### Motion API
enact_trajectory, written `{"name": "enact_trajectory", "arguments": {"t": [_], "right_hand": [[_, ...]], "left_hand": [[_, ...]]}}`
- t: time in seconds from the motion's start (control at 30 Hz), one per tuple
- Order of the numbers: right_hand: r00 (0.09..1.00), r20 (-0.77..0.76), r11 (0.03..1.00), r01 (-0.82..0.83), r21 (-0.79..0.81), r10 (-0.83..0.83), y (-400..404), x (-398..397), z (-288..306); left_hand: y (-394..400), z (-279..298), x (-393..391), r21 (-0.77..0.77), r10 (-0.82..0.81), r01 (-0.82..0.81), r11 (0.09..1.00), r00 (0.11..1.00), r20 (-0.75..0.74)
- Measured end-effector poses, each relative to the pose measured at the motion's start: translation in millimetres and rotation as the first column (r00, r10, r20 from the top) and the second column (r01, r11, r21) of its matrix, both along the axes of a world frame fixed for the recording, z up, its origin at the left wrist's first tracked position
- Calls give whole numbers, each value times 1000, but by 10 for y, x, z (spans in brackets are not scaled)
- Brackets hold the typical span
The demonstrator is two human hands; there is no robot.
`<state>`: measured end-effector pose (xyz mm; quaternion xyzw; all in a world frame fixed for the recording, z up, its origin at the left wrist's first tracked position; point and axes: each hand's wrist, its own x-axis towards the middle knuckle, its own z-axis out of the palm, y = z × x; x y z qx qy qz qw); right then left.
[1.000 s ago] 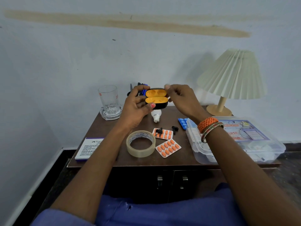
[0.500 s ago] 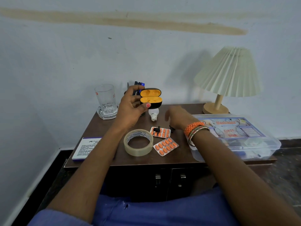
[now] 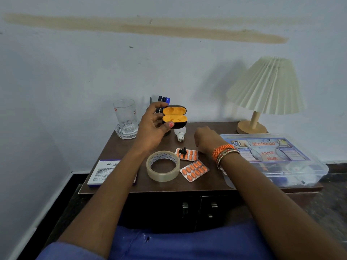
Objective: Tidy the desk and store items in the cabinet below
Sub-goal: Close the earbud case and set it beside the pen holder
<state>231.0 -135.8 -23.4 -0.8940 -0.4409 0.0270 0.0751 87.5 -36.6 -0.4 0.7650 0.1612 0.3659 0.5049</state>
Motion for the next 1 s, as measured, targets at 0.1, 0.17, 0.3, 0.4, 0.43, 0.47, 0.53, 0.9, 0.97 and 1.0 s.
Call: {"name": "enact_trajectory", "arguments": {"t": [0.1,0.17,0.3,0.4,0.43,0.47,0.53,0.9,0.97,1.0], "right_hand": [[1000,2,996,-14,91,13,-25,42,82],[999,11,960,-44,277,42,-36,60,207],[990,15,719,-110,686,137,-59,-125,536],[973,70,612,-192,767,218,-37,-263,570],[969,84,613,-214,761,234,-27,-277,545],[966,86,632,-226,741,244,-18,-278,515],[963,80,668,-237,706,258,-7,-267,469],[950,64,720,-273,638,304,-7,-268,453],[951,99,739,-291,608,293,8,-255,440],[950,117,742,-299,600,289,10,-249,435]], "left_hand": [[13,1,-2,9,24,-25,1000,1000,5],[16,1,0,20,56,-57,998,998,12],[23,-5,11,53,125,-126,991,992,20],[21,1,25,91,171,-171,981,985,9],[18,1,27,92,173,-173,981,985,11],[14,0,26,92,167,-168,982,986,13],[9,-6,27,95,145,-146,985,989,11],[0,-38,38,93,102,-103,990,995,13],[3,-40,27,87,98,-99,991,995,15],[3,-38,24,80,94,-95,992,995,22]]}}
